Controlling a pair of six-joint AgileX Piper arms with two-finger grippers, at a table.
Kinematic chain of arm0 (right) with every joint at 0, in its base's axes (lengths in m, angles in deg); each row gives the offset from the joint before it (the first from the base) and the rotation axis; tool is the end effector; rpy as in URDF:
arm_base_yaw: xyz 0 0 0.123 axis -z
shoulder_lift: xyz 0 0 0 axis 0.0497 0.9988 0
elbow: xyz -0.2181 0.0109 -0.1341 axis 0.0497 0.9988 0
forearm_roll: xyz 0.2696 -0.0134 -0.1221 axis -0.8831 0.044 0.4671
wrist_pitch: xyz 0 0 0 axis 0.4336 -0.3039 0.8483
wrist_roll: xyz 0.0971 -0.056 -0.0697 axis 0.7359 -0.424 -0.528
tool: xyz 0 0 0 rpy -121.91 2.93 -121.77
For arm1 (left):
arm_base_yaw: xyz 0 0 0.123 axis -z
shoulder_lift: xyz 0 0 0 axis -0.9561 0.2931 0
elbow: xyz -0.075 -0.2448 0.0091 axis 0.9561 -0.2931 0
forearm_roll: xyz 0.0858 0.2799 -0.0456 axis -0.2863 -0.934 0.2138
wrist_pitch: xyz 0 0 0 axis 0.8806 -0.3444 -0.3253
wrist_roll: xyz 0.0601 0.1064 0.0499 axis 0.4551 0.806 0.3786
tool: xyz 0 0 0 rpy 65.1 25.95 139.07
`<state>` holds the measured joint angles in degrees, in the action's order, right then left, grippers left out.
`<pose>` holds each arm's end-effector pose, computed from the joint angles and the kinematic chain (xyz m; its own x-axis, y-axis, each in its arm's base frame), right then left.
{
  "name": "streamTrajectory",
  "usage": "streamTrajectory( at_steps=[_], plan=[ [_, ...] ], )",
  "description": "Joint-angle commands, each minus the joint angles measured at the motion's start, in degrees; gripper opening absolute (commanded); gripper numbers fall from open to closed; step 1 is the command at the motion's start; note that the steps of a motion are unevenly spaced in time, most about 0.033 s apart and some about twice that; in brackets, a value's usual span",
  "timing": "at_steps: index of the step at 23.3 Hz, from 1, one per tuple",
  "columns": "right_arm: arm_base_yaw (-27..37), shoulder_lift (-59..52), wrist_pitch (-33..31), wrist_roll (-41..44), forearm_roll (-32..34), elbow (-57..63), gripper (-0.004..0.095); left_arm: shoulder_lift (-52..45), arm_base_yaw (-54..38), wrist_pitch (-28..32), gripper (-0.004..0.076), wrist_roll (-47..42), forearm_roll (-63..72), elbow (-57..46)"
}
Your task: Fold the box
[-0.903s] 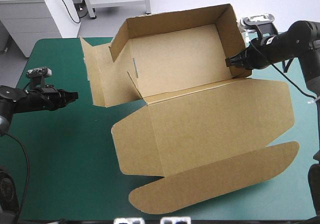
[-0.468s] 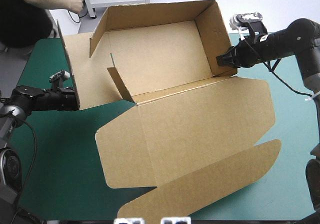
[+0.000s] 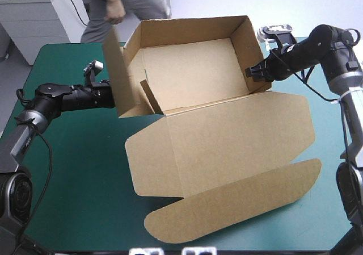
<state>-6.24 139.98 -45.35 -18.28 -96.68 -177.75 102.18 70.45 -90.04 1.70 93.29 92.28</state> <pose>0.4314 0.0740 0.3312 -0.7936 -0.1911 -0.5777 -0.3781 0.8987 0.2222 0.4092 -0.0840 0.2190 -0.8268 -0.2666 -0.4953 0.2559 0.6058 -0.7533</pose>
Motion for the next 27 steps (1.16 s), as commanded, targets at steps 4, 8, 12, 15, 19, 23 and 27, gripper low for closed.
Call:
streamTrajectory(
  at_steps=[4,8,12,15,19,23,27],
  plan=[
    [0.3,-2.6,4.2,2.0,1.9,-1.9,-0.0013,-2.4,2.0,-3.6,-0.0009,-0.6,9.6,2.6],
    [0.3,-2.4,4.3,2.7,4.6,-1.9,-0.0013,-2.4,3.6,-4.1,-0.0009,-0.6,10.3,2.6],
    [0.3,-2.4,4.2,3.5,8.7,-1.9,-0.0012,-2.4,4.6,-6.1,-0.0009,-0.2,14.4,2.9],
    [0.3,-2.4,4.2,3.5,9.3,-1.9,-0.0012,-2.4,4.6,-8.1,-0.0008,1.4,17.0,2.9],
    [0.3,-2.4,4.1,3.5,10.1,-1.9,-0.0012,-2.4,4.6,-9.1,-0.0008,1.4,18.2,2.9],
    [0.3,-2.4,3.8,3.5,10.3,-1.9,-0.0012,-2.4,4.4,-9.3,0.0028,2.2,22.0,2.9],
    [0.3,-2.4,3.0,3.5,11.7,-1.9,-0.0013,-2.4,4.4,-9.6,0.0292,2.2,24.1,2.9]
  ],
)
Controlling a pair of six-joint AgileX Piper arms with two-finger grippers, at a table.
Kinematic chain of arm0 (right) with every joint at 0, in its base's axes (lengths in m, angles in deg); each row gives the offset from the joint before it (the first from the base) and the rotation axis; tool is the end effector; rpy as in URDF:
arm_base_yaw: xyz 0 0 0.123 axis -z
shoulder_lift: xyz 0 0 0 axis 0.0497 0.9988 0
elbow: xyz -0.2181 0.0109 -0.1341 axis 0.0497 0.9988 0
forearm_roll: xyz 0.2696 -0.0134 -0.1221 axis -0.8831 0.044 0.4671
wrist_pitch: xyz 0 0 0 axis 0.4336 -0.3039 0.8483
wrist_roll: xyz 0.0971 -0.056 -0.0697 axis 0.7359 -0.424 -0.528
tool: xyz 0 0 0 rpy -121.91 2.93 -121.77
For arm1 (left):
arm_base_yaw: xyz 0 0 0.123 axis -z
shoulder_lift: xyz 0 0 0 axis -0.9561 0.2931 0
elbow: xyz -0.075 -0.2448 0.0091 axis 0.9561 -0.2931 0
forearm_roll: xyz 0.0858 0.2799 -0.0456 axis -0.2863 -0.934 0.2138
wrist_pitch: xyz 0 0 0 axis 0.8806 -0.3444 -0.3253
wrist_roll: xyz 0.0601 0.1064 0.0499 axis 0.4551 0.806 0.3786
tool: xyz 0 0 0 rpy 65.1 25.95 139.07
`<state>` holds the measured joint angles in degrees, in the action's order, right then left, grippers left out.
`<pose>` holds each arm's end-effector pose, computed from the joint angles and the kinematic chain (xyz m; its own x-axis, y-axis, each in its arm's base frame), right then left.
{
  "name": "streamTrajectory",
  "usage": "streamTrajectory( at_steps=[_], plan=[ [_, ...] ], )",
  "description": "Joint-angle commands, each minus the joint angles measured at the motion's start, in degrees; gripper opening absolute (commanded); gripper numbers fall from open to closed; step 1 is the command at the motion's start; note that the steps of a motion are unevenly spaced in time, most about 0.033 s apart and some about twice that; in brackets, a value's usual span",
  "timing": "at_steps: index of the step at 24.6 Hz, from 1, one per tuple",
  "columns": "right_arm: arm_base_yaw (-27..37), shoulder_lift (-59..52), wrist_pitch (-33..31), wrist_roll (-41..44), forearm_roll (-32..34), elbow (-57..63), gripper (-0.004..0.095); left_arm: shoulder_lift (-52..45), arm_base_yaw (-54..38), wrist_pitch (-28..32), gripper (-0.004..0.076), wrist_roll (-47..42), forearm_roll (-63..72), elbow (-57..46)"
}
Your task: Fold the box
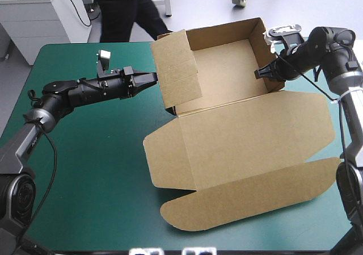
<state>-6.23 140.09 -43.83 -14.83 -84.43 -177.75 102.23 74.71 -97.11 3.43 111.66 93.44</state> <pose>0.4376 0.0489 0.3247 -0.8027 -0.2171 -0.5555 -0.2937 0.9545 0.0512 0.4041 -0.1272 0.2622 -0.8368 -0.3524 -0.4191 0.3185 0.3094 -0.8960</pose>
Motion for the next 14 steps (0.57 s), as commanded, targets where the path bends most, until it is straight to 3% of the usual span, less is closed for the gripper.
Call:
streamTrajectory(
  at_steps=[1,3,5,14],
  plan=[
    [0.3,-2.5,1.6,0.3,-0.1,-1.9,-0.0012,-2.4,0.1,-2.8,0.0358,0.5,6.0,1.7],
    [0.3,-2.5,1.1,0.5,0.1,-1.9,-0.0012,-2.4,0.1,-3.6,0.0463,0.5,6.1,1.7],
    [0.3,-2.5,0.7,0.5,0.1,-1.9,-0.0012,-2.4,0.1,-4.8,0.0500,0.3,6.0,1.7],
    [0.3,-2.5,0.1,1.5,-0.6,-1.9,-0.0012,-2.4,0.1,-6.0,0.0491,0.3,6.5,1.7]
  ],
)
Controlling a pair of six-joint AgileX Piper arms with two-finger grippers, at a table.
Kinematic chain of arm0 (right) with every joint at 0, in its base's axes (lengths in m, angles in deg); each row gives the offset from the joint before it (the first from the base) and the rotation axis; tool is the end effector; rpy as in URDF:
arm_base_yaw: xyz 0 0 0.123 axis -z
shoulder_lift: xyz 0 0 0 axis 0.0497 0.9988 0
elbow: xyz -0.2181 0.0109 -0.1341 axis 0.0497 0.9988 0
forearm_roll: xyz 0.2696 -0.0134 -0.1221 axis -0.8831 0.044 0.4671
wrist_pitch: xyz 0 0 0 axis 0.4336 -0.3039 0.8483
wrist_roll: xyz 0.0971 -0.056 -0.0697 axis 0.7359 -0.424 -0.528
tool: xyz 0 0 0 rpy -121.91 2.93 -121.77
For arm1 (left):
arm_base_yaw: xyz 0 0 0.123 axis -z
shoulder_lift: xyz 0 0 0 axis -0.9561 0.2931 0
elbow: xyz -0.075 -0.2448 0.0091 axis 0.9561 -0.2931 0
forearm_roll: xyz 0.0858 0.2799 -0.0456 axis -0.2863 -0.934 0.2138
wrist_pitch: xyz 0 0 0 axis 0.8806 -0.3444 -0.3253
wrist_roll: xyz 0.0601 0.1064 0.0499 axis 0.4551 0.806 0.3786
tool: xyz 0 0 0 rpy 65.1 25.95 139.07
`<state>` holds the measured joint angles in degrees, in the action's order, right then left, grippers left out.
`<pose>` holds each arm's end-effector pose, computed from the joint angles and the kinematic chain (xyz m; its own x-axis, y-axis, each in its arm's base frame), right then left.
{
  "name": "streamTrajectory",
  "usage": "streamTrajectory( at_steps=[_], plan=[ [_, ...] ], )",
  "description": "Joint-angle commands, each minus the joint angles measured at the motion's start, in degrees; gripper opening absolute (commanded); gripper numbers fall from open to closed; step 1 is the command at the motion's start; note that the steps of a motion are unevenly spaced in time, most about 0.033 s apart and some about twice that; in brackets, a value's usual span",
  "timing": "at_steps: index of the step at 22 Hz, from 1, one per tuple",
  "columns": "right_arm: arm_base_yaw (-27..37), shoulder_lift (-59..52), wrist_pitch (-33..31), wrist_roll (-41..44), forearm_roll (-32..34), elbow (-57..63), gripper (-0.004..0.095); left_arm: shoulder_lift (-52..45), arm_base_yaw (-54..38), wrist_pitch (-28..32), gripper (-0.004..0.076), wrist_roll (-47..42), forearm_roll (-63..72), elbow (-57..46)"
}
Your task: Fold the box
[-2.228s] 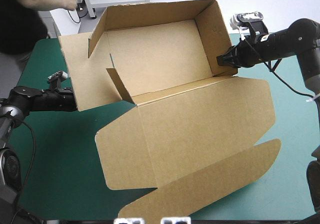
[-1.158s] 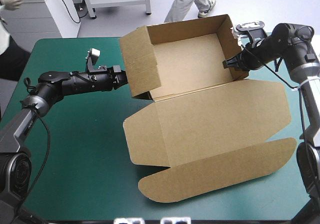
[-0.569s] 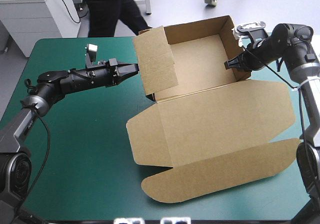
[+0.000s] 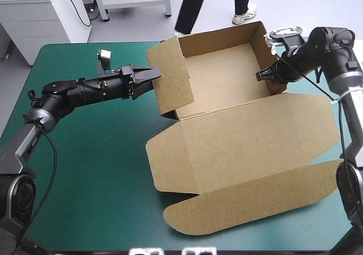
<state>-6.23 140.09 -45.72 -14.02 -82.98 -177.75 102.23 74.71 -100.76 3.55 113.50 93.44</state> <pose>0.4341 0.0459 0.3219 -0.8231 -0.2197 -0.5236 -0.2821 0.9585 0.0412 0.3984 -0.1307 0.2686 -0.8517 -0.3333 -0.4044 0.3352 0.2466 -0.9093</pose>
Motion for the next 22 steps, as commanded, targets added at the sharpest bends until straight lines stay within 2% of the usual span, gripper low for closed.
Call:
streamTrajectory(
  at_steps=[1,4,6,11,13,17,22],
  plan=[
    [0.3,-2.5,2.0,0.7,-2.1,-1.9,-0.0012,-2.4,0.1,-2.4,0.0490,0.2,4.0,1.7],
    [-1.2,-2.5,3.1,0.7,-0.2,-1.9,-0.0012,-2.4,0.1,-1.8,0.0490,-1.0,3.0,1.7],
    [-3.6,-2.5,5.2,2.0,2.6,-1.9,-0.0012,-3.3,0.4,1.3,0.0490,-3.4,-1.3,1.7],
    [-9.0,-2.6,9.5,5.3,6.0,-1.9,-0.0012,-10.6,4.4,15.4,0.0491,-10.9,-17.2,2.7],
    [-9.5,-2.6,9.9,5.6,6.0,-1.9,-0.0012,-11.6,5.8,18.4,0.0491,-16.1,-23.5,3.8],
    [-12.4,-3.1,9.8,6.3,6.6,-3.3,-0.0010,-12.2,10.9,20.4,0.0491,-30.8,-42.5,9.1],
    [-15.6,-4.5,10.9,8.3,10.1,-4.8,-0.0010,-12.2,13.3,21.9,0.0491,-40.9,-52.6,10.7]
  ],
)
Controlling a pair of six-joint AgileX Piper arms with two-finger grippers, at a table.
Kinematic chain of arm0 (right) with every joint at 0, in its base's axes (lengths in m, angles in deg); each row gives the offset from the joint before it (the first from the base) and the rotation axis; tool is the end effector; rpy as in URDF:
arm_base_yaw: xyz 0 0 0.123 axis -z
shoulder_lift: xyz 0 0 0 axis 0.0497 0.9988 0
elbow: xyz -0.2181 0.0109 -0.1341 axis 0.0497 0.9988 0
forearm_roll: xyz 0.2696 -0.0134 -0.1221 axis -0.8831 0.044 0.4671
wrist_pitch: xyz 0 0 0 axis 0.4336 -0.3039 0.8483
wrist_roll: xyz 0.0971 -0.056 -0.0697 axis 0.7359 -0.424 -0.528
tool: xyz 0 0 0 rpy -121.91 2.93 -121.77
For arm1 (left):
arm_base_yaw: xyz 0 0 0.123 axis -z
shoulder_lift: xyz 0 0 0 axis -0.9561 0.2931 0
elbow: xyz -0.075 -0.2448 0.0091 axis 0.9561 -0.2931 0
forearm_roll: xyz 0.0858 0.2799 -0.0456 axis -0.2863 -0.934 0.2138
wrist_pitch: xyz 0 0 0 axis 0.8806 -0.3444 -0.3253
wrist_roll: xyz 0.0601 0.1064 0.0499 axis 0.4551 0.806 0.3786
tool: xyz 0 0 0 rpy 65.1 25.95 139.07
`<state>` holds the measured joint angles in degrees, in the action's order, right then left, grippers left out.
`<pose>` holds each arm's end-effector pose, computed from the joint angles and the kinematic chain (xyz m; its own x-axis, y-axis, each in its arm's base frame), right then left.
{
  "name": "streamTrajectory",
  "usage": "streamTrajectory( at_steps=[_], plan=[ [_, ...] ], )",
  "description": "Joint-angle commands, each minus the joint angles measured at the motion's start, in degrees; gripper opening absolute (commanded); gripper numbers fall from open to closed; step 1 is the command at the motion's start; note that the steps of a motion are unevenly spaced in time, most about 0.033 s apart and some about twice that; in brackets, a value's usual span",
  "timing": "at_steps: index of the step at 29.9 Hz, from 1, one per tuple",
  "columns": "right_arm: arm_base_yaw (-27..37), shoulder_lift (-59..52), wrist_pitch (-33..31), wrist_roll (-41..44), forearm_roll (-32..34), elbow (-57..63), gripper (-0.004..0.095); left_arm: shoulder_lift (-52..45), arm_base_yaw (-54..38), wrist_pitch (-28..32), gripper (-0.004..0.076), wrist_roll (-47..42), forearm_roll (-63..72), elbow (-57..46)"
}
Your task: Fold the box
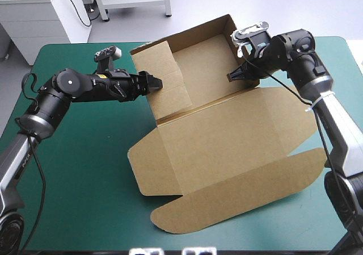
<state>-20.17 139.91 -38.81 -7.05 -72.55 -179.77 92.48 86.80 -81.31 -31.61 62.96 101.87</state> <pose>0.4302 0.1319 0.3435 -0.6983 -0.3414 -0.6292 -0.3726 0.9238 -0.0878 0.3796 -0.1594 0.3092 -0.7897 -0.1783 -0.5871 0.2746 0.7530 -0.5980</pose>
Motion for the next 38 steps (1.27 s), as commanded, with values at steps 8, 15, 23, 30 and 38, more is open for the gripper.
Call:
streamTrajectory(
  at_steps=[8,15,23,30,38],
  plan=[
    [-4.1,-5.9,3.9,4.3,4.5,-3.7,-0.0009,-2.4,1.3,2.2,0.0491,-15.8,-8.6,2.3],
    [-5.3,-6.8,4.9,4.7,4.4,-3.7,-0.0009,-2.4,4.3,3.9,0.0491,-22.4,-17.5,2.3],
    [-7.0,-6.8,5.2,6.6,7.4,-3.7,-0.0008,-2.4,7.6,10.2,0.0456,-30.1,-20.6,2.3],
    [-7.0,-6.8,4.5,7.8,9.5,-3.7,-0.0008,-2.4,7.6,12.8,0.0325,-32.2,-21.8,2.3],
    [-6.9,-6.2,2.0,10.2,13.2,-3.5,-0.0009,-2.4,7.6,13.6,-0.0009,-32.2,-28.4,2.3]
  ],
)
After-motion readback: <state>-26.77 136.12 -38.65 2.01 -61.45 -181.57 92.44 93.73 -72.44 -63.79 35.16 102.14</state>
